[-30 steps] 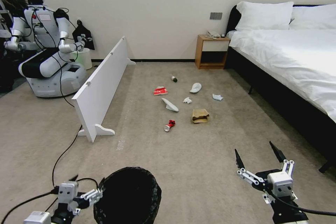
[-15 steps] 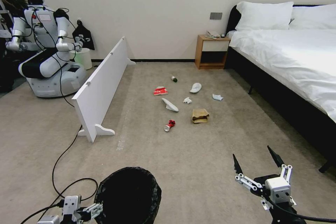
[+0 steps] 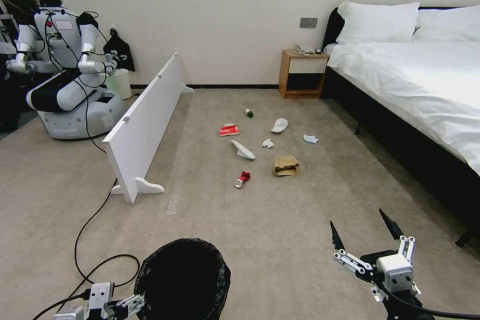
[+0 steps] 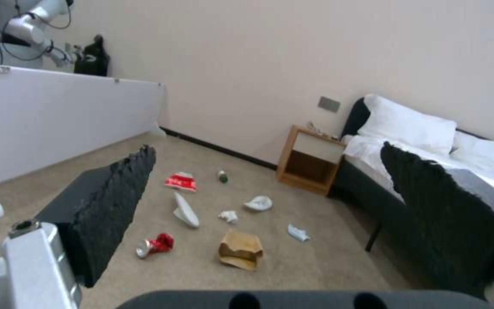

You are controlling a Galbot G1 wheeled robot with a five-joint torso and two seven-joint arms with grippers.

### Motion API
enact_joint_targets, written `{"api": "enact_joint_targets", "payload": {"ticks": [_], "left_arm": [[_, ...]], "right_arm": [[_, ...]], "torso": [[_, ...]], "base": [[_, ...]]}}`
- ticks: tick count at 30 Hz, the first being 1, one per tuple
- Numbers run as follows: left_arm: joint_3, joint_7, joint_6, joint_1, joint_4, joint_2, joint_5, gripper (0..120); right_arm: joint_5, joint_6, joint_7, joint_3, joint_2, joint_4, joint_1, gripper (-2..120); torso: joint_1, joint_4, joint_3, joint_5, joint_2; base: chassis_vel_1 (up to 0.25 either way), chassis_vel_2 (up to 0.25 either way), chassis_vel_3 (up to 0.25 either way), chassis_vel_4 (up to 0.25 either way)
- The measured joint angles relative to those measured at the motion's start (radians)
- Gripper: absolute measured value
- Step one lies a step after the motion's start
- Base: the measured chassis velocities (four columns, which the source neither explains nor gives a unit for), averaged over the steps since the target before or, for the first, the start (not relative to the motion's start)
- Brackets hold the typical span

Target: Pick up the trash bin, then pick up the garbage from the floor and place it into the trash bin.

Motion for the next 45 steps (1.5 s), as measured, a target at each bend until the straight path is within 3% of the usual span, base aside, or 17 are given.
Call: {"api": "enact_joint_targets", "payload": {"ticks": [20,39,41,43,45], "left_arm": [[0.016,-0.003,0.020,-0.021,0.004,-0.002,-0.021,95],[0.035,-0.059,0.046,-0.061,0.039,-0.012,-0.036,94],[0.035,-0.066,0.053,-0.065,0.046,-0.009,-0.042,90],[0.035,-0.068,0.058,-0.068,0.055,-0.005,-0.049,77],[0.036,-0.068,0.059,-0.069,0.057,-0.004,-0.050,73]], "right_arm": [[0.001,-0.001,-0.002,-0.034,-0.018,-0.015,0.003,100],[0.014,-0.006,-0.002,-0.056,-0.033,-0.032,0.023,100],[0.014,-0.006,-0.002,-0.058,-0.032,-0.033,0.023,100],[0.013,-0.007,-0.002,-0.059,-0.029,-0.033,0.023,100],[0.012,-0.007,-0.002,-0.059,-0.029,-0.033,0.022,100]], "torso": [[0.000,-0.0001,0.000,0.0000,0.000],[0.000,-0.0001,0.000,0.0000,0.000],[0.000,-0.0001,0.000,0.0000,0.000],[0.000,0.0000,0.000,0.0000,0.000],[0.000,-0.0001,0.000,0.0000,0.000]], "base": [[0.000,0.000,0.000,0.000],[0.000,0.000,0.000,0.000],[0.000,0.000,0.000,0.000],[0.000,0.000,0.000,0.000],[0.000,0.000,0.000,0.000]]}}
